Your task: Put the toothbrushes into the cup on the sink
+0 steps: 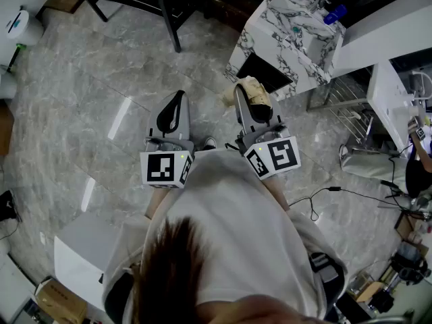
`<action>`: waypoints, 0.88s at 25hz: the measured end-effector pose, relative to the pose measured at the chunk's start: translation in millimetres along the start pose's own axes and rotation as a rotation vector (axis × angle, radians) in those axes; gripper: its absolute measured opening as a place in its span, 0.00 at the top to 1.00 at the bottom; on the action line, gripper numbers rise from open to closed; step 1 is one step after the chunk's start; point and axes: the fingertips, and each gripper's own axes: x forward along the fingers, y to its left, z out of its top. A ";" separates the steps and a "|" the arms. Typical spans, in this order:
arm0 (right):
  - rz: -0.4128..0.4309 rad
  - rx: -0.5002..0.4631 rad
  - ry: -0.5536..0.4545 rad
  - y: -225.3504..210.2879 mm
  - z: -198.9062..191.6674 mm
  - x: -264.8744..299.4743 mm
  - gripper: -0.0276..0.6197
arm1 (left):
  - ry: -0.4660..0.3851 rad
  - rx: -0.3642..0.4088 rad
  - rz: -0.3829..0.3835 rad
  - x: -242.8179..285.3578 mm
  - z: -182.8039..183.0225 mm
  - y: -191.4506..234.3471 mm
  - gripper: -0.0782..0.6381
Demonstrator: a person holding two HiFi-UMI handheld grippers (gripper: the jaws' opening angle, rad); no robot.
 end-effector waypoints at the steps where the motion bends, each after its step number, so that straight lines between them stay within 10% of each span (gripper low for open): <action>1: -0.001 0.001 0.000 0.4 -0.1 0.1 0.88 | 0.001 0.002 -0.004 0.1 0.2 -0.1 0.87; 22: 0.014 -0.047 0.045 22.1 -11.3 39.8 0.88 | 0.007 -0.042 -0.039 12.7 -6.8 40.3 0.87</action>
